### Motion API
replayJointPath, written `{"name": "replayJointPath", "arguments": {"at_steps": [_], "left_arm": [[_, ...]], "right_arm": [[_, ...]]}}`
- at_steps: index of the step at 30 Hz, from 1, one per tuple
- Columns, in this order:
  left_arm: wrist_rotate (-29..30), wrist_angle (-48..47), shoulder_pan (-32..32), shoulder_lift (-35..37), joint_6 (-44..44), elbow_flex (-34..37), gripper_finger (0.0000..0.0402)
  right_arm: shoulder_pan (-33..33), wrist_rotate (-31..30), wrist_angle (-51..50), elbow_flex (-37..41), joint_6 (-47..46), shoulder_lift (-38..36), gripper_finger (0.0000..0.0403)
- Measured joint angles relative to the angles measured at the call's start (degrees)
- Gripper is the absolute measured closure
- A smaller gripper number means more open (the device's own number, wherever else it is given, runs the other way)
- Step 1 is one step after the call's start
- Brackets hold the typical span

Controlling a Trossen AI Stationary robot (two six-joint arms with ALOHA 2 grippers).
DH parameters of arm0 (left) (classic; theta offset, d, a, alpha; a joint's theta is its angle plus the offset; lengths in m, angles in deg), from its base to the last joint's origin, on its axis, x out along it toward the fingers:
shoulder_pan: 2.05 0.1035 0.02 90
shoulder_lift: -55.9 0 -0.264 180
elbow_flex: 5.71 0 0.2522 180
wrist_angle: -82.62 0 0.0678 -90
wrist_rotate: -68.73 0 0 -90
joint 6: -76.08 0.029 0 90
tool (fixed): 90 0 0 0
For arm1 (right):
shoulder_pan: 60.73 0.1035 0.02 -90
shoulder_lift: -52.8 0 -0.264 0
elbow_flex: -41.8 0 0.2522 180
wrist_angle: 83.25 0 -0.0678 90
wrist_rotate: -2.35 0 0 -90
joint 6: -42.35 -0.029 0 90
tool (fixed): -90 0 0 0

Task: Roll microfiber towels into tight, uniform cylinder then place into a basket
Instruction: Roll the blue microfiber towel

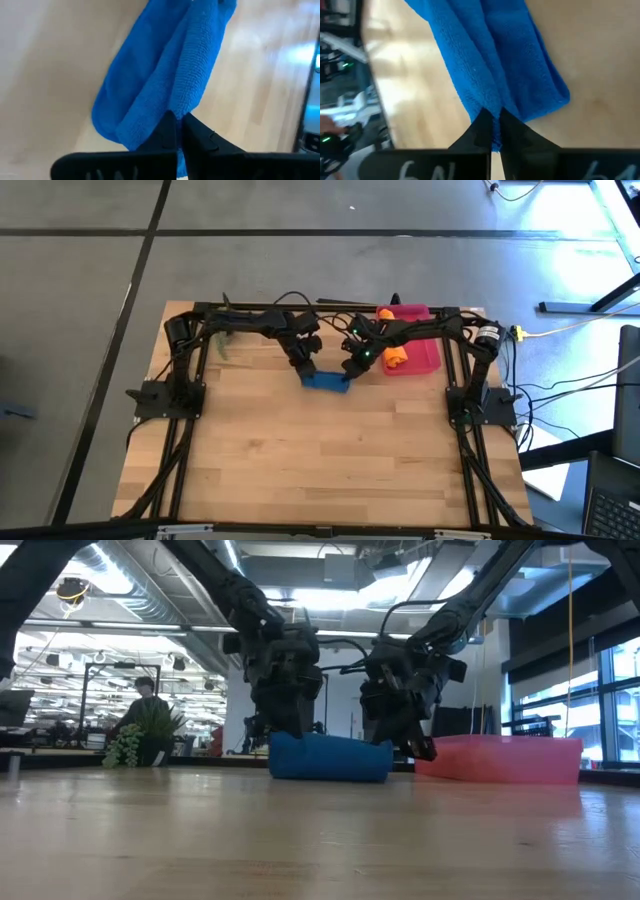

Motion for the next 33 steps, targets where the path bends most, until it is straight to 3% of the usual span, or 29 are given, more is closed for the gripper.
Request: {"name": "replayJointPath", "arguments": {"at_steps": [13,26,33], "left_arm": [[-1.76,0.61,-2.54,-4.25,-3.0,0.04,0.0401],[7.01,2.82,-2.65,-4.26,-1.88,0.12,0.0401],[8.25,5.09,-3.36,-5.63,-1.71,1.52,0.0401]], "right_arm": [[2.19,2.08,-1.97,0.17,-4.44,-0.02,0.0388],[2.69,1.73,-2.69,0.11,-5.57,-0.02,0.0388],[2.73,-0.28,-1.97,0.15,-7.52,-0.02,0.0384]]}}
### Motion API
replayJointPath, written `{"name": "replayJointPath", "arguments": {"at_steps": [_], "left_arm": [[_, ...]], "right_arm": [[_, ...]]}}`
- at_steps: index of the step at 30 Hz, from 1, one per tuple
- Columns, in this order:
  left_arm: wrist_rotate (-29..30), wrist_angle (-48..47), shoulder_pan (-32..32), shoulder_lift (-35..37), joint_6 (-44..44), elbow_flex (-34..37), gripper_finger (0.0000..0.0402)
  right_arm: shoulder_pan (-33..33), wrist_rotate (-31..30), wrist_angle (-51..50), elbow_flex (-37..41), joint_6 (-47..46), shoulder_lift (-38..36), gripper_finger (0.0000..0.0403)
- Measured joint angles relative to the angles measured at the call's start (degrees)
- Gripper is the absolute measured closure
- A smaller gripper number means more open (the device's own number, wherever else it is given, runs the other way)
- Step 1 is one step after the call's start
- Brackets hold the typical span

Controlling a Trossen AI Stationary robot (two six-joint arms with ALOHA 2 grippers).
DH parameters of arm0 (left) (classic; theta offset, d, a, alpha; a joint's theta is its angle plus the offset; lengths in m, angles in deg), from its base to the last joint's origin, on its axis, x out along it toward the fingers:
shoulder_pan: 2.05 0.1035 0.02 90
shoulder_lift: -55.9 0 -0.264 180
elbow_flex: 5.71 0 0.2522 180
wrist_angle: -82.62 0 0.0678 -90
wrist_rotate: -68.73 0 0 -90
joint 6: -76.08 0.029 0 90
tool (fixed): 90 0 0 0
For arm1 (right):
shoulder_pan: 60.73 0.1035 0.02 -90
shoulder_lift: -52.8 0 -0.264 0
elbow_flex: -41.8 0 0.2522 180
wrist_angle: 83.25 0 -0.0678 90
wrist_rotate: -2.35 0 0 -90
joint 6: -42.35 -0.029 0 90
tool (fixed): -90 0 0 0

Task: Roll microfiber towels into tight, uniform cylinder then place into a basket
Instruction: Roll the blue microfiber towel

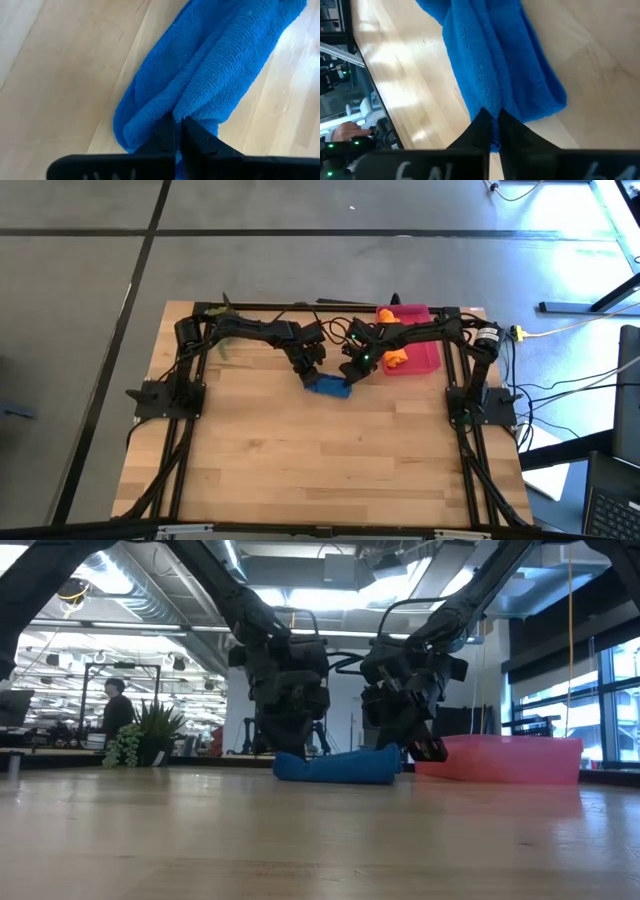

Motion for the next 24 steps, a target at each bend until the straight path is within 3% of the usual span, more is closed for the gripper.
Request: {"name": "replayJointPath", "arguments": {"at_steps": [15,20,24], "left_arm": [[0.12,0.83,-0.29,-0.58,0.01,0.05,0.0401],[0.12,0.82,-0.29,-0.6,0.01,0.08,0.0401],[0.12,0.81,-0.29,-0.6,0.01,0.08,0.0401]], "right_arm": [[-0.02,0.7,1.29,0.11,1.64,0.0,0.0353],[-0.02,0.33,1.36,0.13,0.03,0.0,0.0311],[-0.02,-5.52,1.6,0.13,0.66,0.0,0.027]]}}
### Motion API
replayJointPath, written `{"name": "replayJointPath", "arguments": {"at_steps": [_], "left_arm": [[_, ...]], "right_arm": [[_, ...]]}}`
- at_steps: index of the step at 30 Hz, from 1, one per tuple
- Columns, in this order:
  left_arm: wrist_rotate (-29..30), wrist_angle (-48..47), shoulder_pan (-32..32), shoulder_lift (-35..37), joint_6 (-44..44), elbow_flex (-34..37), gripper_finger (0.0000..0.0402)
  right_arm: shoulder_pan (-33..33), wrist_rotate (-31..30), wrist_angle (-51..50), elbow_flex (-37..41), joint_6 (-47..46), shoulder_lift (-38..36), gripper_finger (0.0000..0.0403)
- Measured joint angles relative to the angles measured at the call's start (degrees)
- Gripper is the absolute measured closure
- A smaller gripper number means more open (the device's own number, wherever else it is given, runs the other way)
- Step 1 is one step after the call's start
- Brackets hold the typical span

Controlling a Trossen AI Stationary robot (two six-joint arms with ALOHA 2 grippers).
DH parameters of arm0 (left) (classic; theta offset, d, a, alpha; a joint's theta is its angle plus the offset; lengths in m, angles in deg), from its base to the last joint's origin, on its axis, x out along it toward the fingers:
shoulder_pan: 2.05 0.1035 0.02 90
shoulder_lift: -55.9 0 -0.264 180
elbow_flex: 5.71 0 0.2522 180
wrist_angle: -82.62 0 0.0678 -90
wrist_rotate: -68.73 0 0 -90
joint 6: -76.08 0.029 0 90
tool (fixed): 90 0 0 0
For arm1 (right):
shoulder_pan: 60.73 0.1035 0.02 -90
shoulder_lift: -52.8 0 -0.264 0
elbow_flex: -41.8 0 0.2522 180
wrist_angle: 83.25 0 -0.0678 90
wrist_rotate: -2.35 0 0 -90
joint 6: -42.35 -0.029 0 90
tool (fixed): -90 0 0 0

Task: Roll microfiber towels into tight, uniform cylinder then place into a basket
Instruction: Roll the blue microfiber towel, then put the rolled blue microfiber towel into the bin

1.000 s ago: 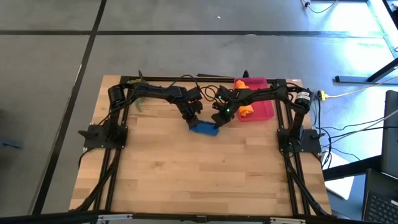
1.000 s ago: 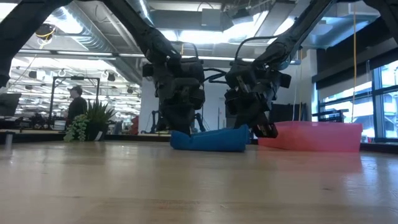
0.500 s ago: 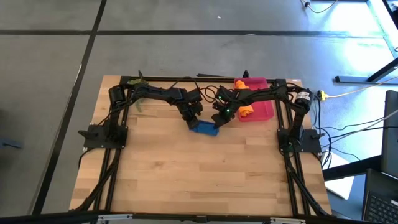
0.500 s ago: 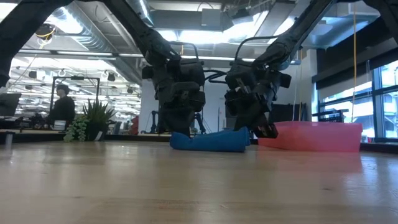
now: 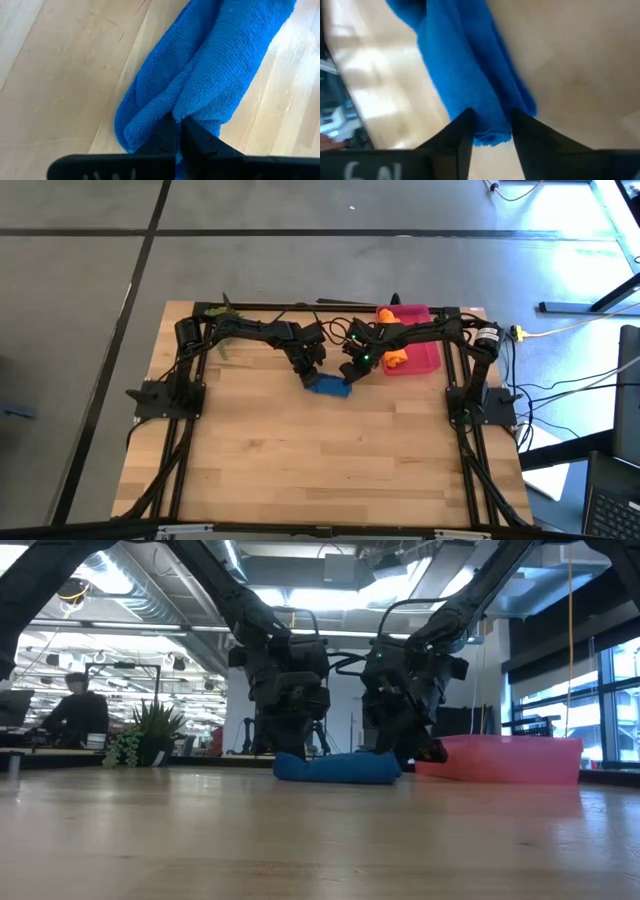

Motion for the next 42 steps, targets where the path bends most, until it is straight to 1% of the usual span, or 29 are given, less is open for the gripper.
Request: {"name": "replayJointPath", "arguments": {"at_steps": [3,7,11,16,21,25,28,32,34,36,42], "left_arm": [[0.0,0.0,0.0,0.0,0.0,0.0,0.0401],[0.0,0.0,0.0,0.0,0.0,0.0,0.0401],[0.02,0.0,0.0,0.0,0.02,0.0,0.0401],[-0.04,0.02,0.02,-0.02,0.02,0.0,0.0401],[-0.04,0.58,0.0,-0.02,0.02,0.07,0.0401],[-0.11,1.29,0.0,-0.02,0.28,0.15,0.0402],[-1.21,2.49,0.02,-0.08,0.34,0.28,0.0401],[-4.85,4.62,0.09,-0.35,0.44,0.28,0.0401],[-5.43,5.31,0.08,-0.37,0.44,0.28,0.0401],[-5.7,5.89,0.02,-0.39,0.45,0.28,0.0401],[-5.99,7.83,-0.02,-0.46,0.45,0.33,0.0401]], "right_arm": [[-0.86,-0.32,-0.31,0.0,2.45,0.0,0.025],[-3.23,-0.34,-2.14,0.0,3.09,-0.94,0.024],[-4.3,-3.79,-5.81,-0.02,6.91,-4.46,0.0242],[-3.81,-8.52,-8.93,-0.02,10.58,-10.25,0.0244],[-0.16,-11.5,-8.79,-0.07,14.95,-15.8,0.0244],[3.97,-12.5,-8.21,-0.09,21.01,-19.08,0.0244],[7.9,-14.17,-7.69,-0.09,27.36,-19.77,0.0244],[12.37,-18.66,-6.69,-0.11,34.04,-19.31,0.0244],[14.16,-20.94,-6.3,-0.09,34.54,-18.81,0.0244],[15.45,-21.92,-5.16,-0.09,34.67,-18.62,0.0244],[17.09,-22.11,-4.76,-0.09,34.75,-18.64,0.0244]]}}
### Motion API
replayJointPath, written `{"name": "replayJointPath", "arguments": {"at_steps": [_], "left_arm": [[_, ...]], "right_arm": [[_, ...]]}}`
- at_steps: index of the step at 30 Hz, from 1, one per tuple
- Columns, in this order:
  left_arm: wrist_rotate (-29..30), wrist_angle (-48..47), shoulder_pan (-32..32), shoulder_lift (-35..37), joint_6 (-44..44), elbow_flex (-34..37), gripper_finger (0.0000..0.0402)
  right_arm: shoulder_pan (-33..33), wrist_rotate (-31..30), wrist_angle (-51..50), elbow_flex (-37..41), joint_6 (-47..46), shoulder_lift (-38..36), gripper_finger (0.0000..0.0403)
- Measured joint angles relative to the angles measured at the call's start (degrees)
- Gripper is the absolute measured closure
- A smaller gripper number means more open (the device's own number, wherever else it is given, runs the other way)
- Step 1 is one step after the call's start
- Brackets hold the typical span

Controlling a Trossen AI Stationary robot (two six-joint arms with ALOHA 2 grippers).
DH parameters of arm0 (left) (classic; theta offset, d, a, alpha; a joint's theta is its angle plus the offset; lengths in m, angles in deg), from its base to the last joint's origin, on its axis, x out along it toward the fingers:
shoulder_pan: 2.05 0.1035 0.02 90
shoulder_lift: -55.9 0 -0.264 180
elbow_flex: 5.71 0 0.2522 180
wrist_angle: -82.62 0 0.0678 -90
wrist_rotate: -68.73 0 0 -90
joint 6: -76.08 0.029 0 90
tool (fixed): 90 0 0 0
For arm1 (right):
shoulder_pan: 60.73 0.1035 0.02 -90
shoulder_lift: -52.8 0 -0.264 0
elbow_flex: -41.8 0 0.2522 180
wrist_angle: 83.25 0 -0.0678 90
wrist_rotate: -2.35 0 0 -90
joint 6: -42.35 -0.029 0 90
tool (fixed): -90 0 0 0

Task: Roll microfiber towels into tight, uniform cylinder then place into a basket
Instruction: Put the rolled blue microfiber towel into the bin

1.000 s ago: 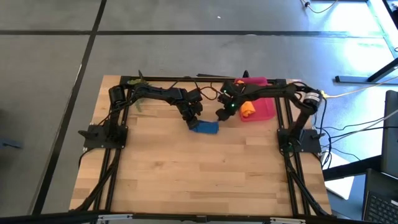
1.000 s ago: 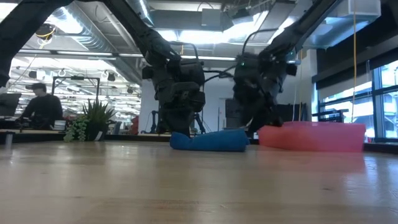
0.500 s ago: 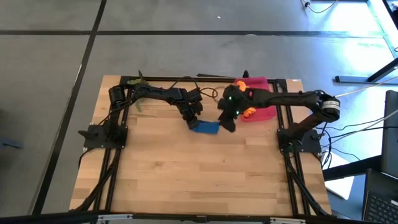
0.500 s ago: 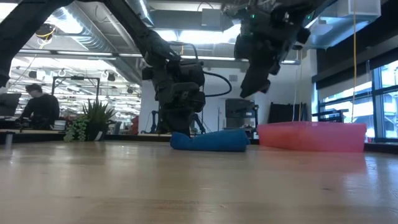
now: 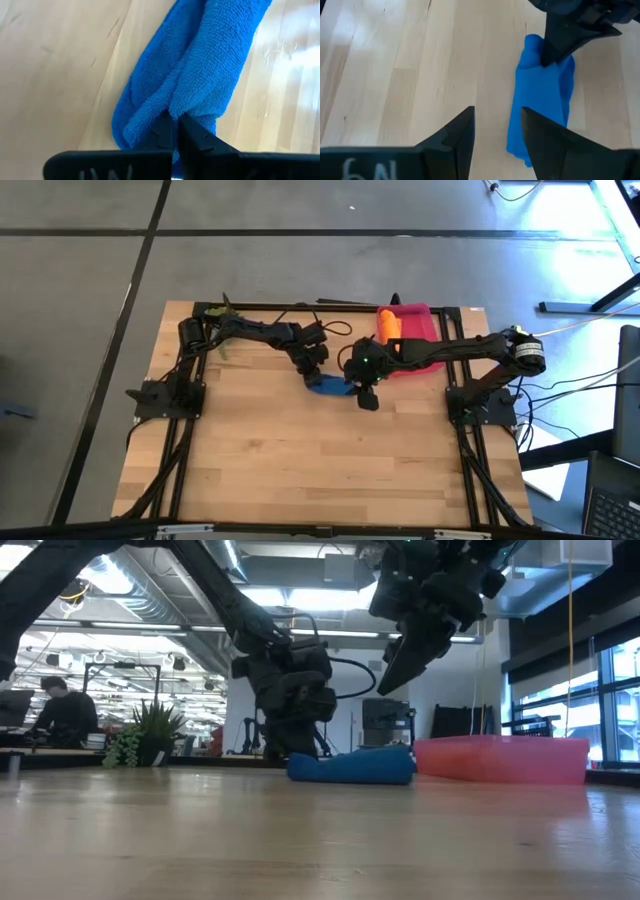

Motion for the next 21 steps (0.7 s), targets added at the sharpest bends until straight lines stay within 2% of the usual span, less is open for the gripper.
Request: {"name": "replayJointPath", "arguments": {"at_steps": [12,21], "left_arm": [[0.76,5.93,-0.31,-0.22,-0.06,0.04,0.0401],[0.9,6.42,-0.28,-0.22,-0.08,0.04,0.0401]], "right_arm": [[0.0,0.0,-0.17,0.07,-0.33,0.0,0.0244],[0.0,0.02,-0.39,0.09,-0.44,0.02,0.0244]]}}
